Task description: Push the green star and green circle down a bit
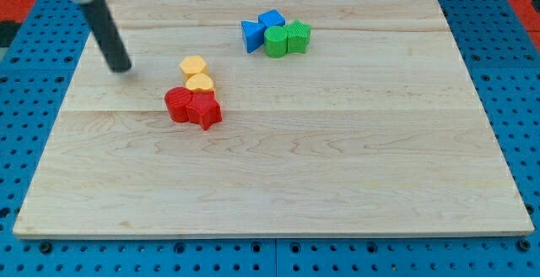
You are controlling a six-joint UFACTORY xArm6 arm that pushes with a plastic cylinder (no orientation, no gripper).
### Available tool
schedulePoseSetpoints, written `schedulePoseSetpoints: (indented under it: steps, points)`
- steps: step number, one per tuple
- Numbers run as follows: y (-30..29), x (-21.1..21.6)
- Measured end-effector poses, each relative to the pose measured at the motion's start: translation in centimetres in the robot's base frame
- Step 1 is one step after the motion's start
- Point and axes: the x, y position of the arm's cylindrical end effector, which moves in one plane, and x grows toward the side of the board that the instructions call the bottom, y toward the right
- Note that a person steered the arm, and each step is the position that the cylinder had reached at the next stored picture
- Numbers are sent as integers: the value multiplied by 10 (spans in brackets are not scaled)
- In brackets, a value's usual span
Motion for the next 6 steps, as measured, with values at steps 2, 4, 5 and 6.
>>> schedulePoseSetpoints:
  steps: [2, 4, 5, 6]
  points:
    - [148, -112]
    - [285, -97]
    - [303, -67]
    - [292, -57]
